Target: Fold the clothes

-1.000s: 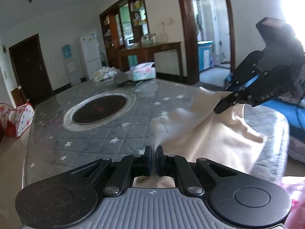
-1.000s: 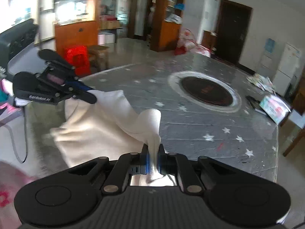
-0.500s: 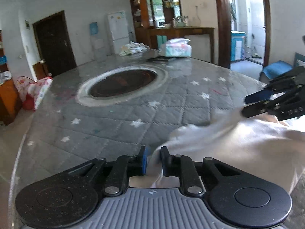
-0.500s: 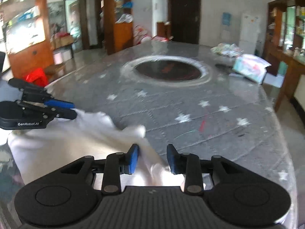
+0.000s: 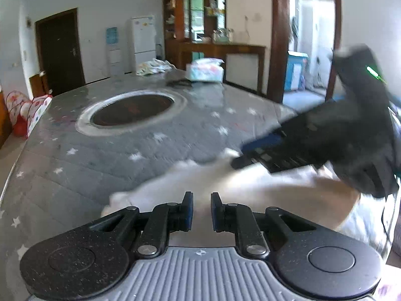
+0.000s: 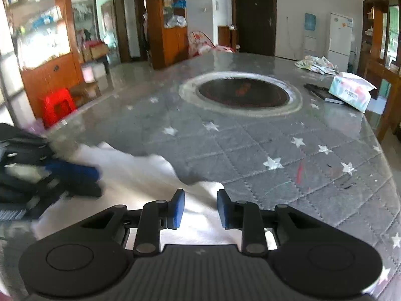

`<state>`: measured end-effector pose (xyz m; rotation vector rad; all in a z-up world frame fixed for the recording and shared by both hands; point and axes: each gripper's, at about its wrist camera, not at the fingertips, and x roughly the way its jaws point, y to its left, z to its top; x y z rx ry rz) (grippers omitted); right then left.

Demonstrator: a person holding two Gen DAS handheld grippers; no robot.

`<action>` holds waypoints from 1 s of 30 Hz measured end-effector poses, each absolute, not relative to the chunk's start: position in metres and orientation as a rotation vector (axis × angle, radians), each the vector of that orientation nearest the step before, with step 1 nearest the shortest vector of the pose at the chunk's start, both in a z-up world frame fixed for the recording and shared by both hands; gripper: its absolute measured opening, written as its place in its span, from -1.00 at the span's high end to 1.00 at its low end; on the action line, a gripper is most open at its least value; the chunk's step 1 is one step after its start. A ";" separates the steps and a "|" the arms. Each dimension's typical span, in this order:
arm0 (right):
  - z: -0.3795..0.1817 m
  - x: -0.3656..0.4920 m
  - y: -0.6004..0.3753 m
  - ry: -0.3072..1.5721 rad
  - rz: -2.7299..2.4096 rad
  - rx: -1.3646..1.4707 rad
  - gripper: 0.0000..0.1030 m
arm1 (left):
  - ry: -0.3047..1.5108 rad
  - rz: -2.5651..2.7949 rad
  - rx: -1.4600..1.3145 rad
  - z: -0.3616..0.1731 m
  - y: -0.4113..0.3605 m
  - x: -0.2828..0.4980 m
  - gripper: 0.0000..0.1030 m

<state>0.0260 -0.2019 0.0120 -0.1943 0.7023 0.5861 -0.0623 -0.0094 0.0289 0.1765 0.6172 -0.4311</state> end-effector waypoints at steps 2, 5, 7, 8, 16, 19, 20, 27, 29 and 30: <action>0.013 0.027 -0.200 0.703 0.574 -0.204 0.47 | 0.625 -0.427 0.169 0.025 -0.009 -0.065 0.68; 0.023 0.022 -0.193 0.681 0.612 -0.220 0.47 | 0.615 -0.425 0.144 0.027 -0.005 -0.072 0.68; 0.029 0.019 -0.185 0.672 0.658 -0.231 0.47 | 0.612 -0.428 0.136 0.027 -0.003 -0.076 0.67; 0.029 0.018 -0.179 0.677 0.682 -0.237 0.47 | 0.612 -0.431 0.133 0.027 -0.003 -0.078 0.67; 0.013 0.038 -0.144 0.732 0.675 -0.247 0.47 | 0.617 -0.421 0.105 0.022 0.001 -0.090 0.58; 0.022 0.035 -0.138 0.709 0.706 -0.239 0.47 | 0.602 -0.402 0.090 0.026 0.006 -0.096 0.47; 0.024 0.032 -0.135 0.698 0.734 -0.246 0.47 | 0.599 -0.395 0.085 0.026 0.008 -0.098 0.47; 0.007 0.030 -0.093 0.705 0.774 -0.322 0.44 | 0.596 -0.371 0.042 0.031 0.021 -0.101 0.42; 0.012 0.034 -0.091 0.711 0.777 -0.302 0.44 | 0.596 -0.367 0.029 0.033 0.024 -0.101 0.40; 0.017 0.034 -0.094 0.704 0.777 -0.292 0.44 | 0.596 -0.365 0.023 0.034 0.026 -0.101 0.40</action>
